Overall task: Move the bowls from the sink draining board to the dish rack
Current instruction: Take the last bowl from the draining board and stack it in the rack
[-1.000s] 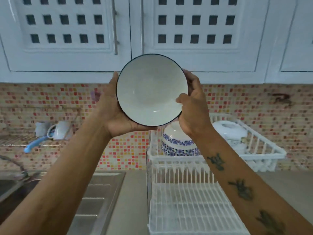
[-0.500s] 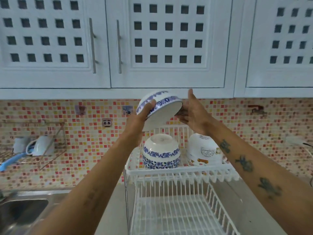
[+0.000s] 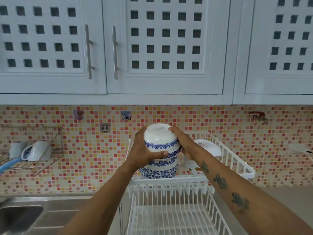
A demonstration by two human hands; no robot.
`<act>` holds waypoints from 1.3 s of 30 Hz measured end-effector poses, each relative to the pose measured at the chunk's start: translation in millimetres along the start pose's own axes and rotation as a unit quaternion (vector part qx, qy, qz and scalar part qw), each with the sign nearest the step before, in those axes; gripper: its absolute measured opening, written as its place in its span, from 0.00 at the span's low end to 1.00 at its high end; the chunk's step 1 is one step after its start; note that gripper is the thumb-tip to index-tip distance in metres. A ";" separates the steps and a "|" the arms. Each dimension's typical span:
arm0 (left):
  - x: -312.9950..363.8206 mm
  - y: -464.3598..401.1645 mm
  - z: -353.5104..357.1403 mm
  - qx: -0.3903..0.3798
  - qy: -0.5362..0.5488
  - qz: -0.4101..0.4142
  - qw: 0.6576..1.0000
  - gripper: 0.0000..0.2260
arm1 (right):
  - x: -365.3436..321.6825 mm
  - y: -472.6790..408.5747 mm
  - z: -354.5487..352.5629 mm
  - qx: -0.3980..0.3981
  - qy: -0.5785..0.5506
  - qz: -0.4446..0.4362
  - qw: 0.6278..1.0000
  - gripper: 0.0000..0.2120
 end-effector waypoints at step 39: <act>37.8 34.6 -12.2 -0.269 -0.253 -0.113 0.922 0.49 | -0.1 58.5 -10.0 0.001 0.360 0.018 0.933 0.30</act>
Point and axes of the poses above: each hand's wrist, its own y-axis away from the middle knuckle, its own z-axis out of the palm, x = y × z, the point moved 1 cm from there along -y, towards the middle knuckle, and after that the axes turned 14 degrees about -y, right-handed, at the moved point
